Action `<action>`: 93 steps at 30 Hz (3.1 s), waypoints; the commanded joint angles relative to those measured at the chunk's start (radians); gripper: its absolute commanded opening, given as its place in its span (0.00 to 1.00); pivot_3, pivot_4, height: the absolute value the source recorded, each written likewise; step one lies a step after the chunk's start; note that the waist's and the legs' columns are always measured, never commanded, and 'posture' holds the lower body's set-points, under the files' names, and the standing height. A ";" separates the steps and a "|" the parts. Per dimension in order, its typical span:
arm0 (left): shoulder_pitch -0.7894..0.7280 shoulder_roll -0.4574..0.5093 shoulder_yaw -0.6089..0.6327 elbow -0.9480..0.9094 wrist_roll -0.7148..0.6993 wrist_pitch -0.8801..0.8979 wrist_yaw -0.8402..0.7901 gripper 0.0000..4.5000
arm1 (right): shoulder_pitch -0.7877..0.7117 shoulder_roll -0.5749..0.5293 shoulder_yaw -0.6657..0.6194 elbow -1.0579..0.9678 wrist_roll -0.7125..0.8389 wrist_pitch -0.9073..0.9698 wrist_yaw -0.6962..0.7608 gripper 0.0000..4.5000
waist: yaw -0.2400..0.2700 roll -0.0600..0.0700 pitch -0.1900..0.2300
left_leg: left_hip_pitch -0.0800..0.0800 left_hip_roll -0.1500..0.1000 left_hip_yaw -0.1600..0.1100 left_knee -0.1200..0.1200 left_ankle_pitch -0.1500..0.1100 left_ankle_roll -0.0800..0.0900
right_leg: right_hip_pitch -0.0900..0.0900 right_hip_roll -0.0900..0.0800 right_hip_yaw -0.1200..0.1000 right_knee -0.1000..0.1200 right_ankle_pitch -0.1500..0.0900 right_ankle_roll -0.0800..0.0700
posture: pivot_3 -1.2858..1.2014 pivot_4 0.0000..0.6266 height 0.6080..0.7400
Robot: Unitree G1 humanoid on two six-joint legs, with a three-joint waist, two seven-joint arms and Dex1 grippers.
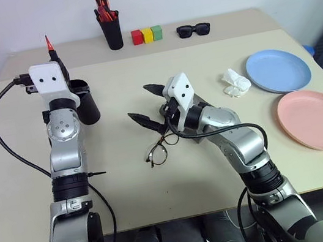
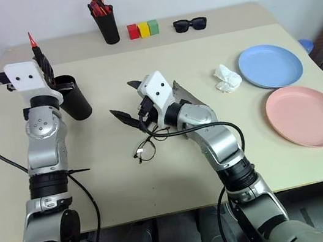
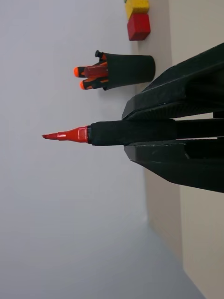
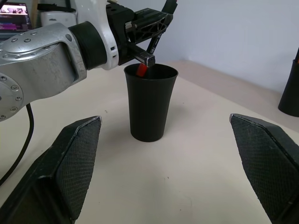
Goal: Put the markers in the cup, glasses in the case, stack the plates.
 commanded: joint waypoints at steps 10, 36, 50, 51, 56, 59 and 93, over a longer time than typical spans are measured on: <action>-0.043 0.035 -0.046 -0.078 -0.072 -0.010 -0.191 0.51 | 0.012 -0.123 -0.060 -0.100 0.025 0.011 0.070 1.00 | 0.006 0.000 0.000 | -0.001 0.000 0.000 0.000 0.000 0.000 | 0.000 0.000 0.000 0.000 0.000 0.000 | 0.52 0.24 1.00; -0.583 -0.022 -0.634 0.929 0.179 -0.464 -1.275 0.99 | 0.327 -0.503 -0.242 -0.432 0.129 0.174 0.147 1.00 | 0.026 0.000 0.001 | -0.007 0.000 0.000 0.002 -0.001 0.003 | -0.003 0.000 0.000 -0.003 -0.001 0.001 | 0.52 0.24 1.00; -0.618 -0.057 -0.551 1.057 0.226 -0.479 -1.299 0.04 | 0.373 -0.502 -0.237 -0.507 0.152 0.211 0.067 1.00 | 0.026 0.000 0.001 | -0.008 0.000 0.000 0.004 -0.001 0.003 | -0.004 0.000 0.000 -0.001 -0.001 0.001 | 0.52 0.24 1.00; -0.618 -0.056 -0.535 1.054 0.214 -0.469 -1.305 0.00 | 0.367 -0.503 -0.233 -0.501 0.152 0.208 0.070 1.00 | 0.026 0.000 0.001 | -0.008 0.000 0.000 0.004 -0.001 0.003 | -0.004 0.000 0.000 -0.001 -0.001 0.001 | 0.52 0.24 1.00; -0.622 -0.051 -0.412 1.035 0.111 -0.338 -1.365 0.00 | 0.328 -0.504 -0.211 -0.463 0.149 0.193 0.093 1.00 | 0.023 0.000 0.001 | -0.009 0.000 0.000 0.004 -0.001 0.003 | -0.005 0.000 -0.001 -0.001 -0.001 0.001 | 0.52 0.24 1.00; -0.611 -0.025 -0.376 1.012 0.093 -0.293 -1.375 0.00 | 0.305 -0.502 -0.199 -0.441 0.146 0.184 0.108 1.00 | 0.022 0.000 0.001 | -0.009 0.000 0.000 0.004 -0.001 0.003 | -0.005 0.000 -0.001 0.000 -0.001 0.001 | 0.52 0.24 1.00; -0.591 -0.036 -0.428 0.854 0.101 -0.115 -1.137 0.74 | 0.268 -0.485 -0.157 -0.415 0.136 0.164 0.095 1.00 | 0.024 0.000 0.001 | -0.010 0.000 -0.001 0.013 -0.003 0.006 | -0.003 0.001 -0.001 0.001 -0.001 0.002 | 0.52 0.24 1.00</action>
